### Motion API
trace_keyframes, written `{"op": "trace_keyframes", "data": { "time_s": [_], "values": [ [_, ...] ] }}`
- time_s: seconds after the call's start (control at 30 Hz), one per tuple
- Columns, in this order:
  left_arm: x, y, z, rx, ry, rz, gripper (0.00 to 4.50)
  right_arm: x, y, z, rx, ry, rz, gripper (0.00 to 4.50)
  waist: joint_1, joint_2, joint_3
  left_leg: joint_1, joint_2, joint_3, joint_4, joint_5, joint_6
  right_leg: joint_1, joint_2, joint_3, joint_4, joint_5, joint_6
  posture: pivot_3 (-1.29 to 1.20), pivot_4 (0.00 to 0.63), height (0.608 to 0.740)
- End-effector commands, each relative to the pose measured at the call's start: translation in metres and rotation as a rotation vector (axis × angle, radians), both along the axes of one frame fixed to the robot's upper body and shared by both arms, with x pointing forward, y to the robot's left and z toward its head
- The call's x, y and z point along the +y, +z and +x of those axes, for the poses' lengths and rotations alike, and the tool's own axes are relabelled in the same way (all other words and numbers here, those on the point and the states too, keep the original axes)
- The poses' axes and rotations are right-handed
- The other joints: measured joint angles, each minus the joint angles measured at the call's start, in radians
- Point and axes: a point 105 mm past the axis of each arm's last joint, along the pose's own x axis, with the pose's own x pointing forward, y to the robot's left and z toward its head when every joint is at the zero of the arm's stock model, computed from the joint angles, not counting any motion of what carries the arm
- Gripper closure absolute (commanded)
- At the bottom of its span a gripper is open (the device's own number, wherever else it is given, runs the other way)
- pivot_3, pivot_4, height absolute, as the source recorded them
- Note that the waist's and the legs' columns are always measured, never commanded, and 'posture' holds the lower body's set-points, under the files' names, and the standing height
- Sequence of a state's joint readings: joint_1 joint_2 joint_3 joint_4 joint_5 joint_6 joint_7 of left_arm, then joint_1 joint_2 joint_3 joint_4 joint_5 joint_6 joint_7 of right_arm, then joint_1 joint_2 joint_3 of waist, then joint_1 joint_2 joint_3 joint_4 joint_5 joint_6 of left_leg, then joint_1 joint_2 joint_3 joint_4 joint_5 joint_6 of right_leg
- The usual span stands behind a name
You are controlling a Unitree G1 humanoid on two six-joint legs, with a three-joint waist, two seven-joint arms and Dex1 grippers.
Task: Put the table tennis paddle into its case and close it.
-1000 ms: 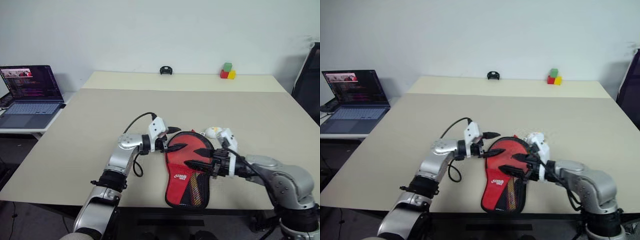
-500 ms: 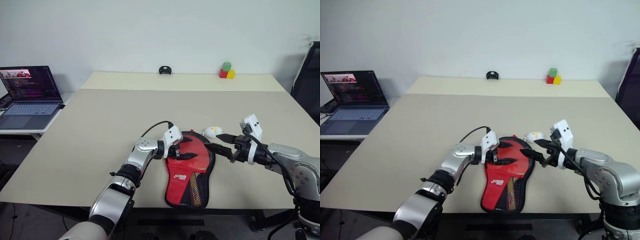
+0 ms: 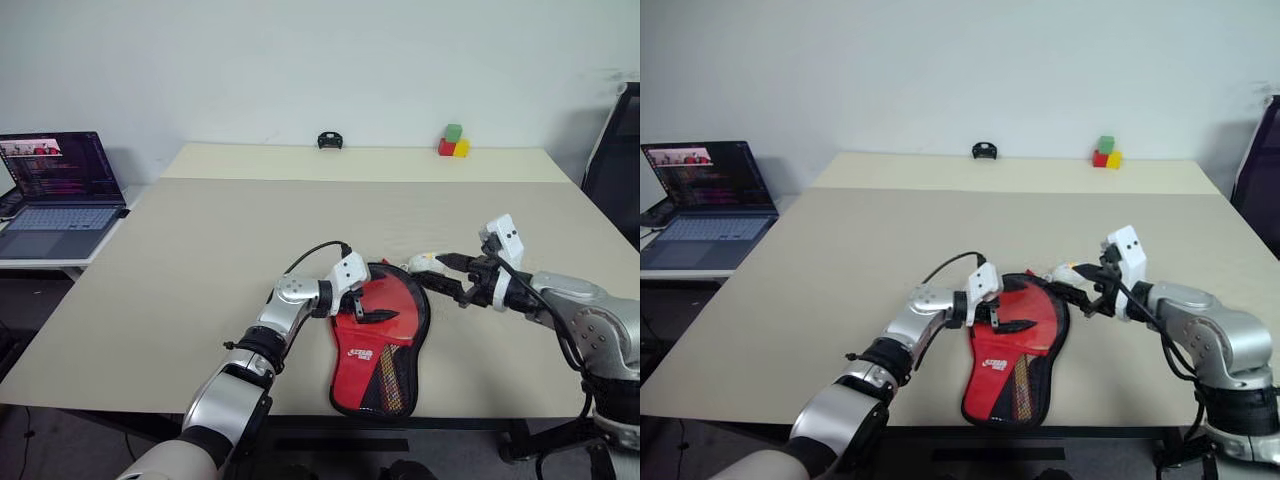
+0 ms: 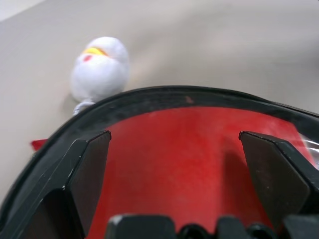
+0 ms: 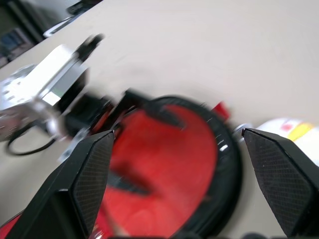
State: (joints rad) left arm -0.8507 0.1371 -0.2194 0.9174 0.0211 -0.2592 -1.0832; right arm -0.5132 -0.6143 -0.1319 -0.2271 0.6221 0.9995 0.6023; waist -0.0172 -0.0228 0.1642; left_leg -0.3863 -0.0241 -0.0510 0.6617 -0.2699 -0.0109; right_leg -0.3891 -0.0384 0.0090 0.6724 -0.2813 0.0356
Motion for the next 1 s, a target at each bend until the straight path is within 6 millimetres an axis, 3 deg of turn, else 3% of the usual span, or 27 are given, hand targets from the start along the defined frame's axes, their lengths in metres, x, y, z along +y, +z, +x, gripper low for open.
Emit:
{"op": "trace_keyframes", "data": {
  "time_s": [0.03, 0.2, 0.53, 0.77, 0.93, 1.0],
  "values": [
    [0.004, -0.022, -0.01, 0.099, -0.025, 0.064, 0.01, -0.005, 0.014, 0.021, -0.104, -0.057, -0.048, 0.0, 0.0, 0.0, 0.0, 0.0, 0.0, 0.0, 0.0, 0.0, 0.0, 0.0, 0.0, 0.0, 0.0, 0.0, 0.0, 0.0, 0.15, 0.74],
    [0.009, -0.035, -0.014, 0.154, -0.022, 0.098, 0.01, -0.008, 0.008, 0.055, -0.127, -0.104, -0.092, 0.0, -0.009, 0.001, 0.0, 0.002, 0.0, 0.001, -0.001, 0.0, 0.0, 0.001, 0.0, 0.001, 0.0, 0.0, 0.0, 0.0, 0.15, 0.74],
    [0.012, -0.041, -0.022, 0.172, -0.039, 0.112, 0.01, -0.004, -0.037, 0.099, -0.02, -0.134, -0.133, 0.0, -0.015, 0.002, -0.001, 0.004, 0.001, 0.003, -0.001, 0.0, 0.0, 0.001, 0.0, 0.004, 0.001, 0.0, 0.0, 0.0, 0.15, 0.74],
    [0.016, -0.043, -0.024, 0.177, -0.031, 0.117, 0.01, 0.002, -0.057, 0.106, 0.042, -0.126, -0.124, 0.0, -0.015, 0.003, -0.002, 0.004, 0.001, 0.004, -0.001, 0.0, 0.0, 0.001, -0.001, 0.005, 0.001, 0.0, -0.001, 0.0, 0.15, 0.74],
    [0.018, -0.045, -0.025, 0.177, -0.025, 0.124, 0.01, 0.0, -0.06, 0.105, 0.063, -0.124, -0.106, 0.0, -0.017, 0.004, -0.003, 0.005, 0.002, 0.004, -0.001, 0.0, 0.0, 0.001, -0.001, 0.006, 0.002, 0.0, -0.001, 0.0, 0.15, 0.74],
    [0.018, -0.046, -0.025, 0.178, -0.022, 0.128, 0.0, -0.002, -0.061, 0.104, 0.065, -0.126, -0.106, 0.39, -0.017, 0.005, -0.003, 0.005, 0.002, 0.004, -0.001, 0.0, 0.0, 0.001, -0.001, 0.006, 0.002, 0.0, -0.001, 0.0, 0.15, 0.74]
  ]
}}
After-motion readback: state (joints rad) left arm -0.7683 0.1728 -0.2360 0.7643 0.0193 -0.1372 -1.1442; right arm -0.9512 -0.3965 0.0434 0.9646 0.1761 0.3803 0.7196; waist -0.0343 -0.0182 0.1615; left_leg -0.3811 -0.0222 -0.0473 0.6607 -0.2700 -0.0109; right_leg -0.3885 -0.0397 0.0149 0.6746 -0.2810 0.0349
